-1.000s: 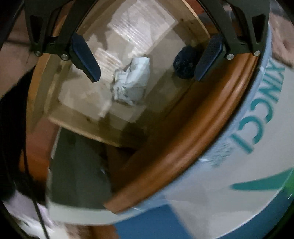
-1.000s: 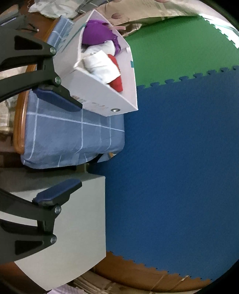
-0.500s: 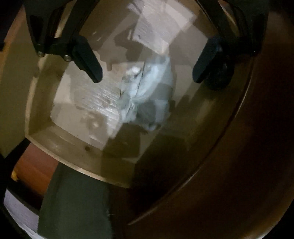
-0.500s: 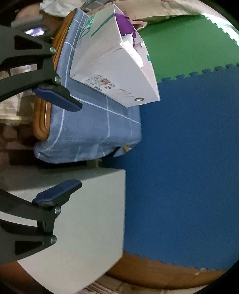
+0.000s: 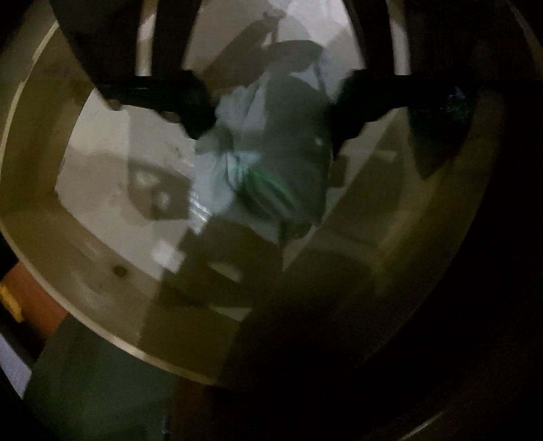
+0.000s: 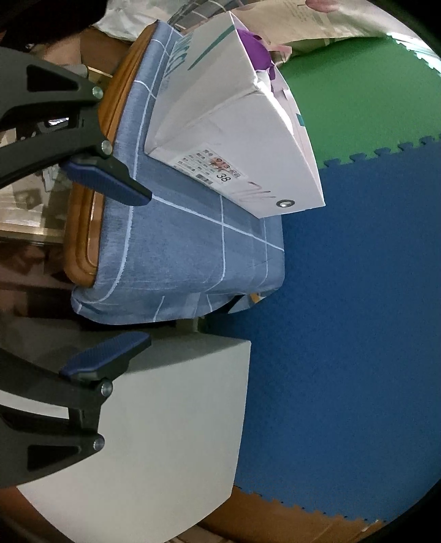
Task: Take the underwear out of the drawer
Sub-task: 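Close the left gripper on the grey-white cloth, then lift the grey-white cloth with the left gripper up over the box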
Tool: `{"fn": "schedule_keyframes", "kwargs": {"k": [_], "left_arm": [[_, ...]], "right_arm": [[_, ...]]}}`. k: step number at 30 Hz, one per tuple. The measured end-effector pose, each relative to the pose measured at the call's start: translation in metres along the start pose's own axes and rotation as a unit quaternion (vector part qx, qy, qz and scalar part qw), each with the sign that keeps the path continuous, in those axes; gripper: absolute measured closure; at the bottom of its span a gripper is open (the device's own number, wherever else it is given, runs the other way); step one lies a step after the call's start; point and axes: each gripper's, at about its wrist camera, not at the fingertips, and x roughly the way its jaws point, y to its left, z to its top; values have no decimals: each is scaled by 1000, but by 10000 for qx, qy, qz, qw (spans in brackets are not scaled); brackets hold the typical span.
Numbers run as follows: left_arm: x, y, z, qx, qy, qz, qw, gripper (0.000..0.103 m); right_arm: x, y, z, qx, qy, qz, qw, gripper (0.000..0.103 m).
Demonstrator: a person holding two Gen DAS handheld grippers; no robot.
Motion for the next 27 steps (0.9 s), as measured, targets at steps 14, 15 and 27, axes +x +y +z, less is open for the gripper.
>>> {"fn": "schedule_keyframes", "kwargs": {"k": [14,15,27], "left_arm": [[-123,-39,-4,587,-341,76,9977,64],[-127,-40,-6,561,-340,89,9978,64],[-117,-17,-31,406,-177,314,9985,63]], "right_arm": [[15,17,-4,-354,182,-139,9991,24],[15,19,-4,-375,187,-132,9990,24],[15,38,-13,-602,240,148,9978,24]]}}
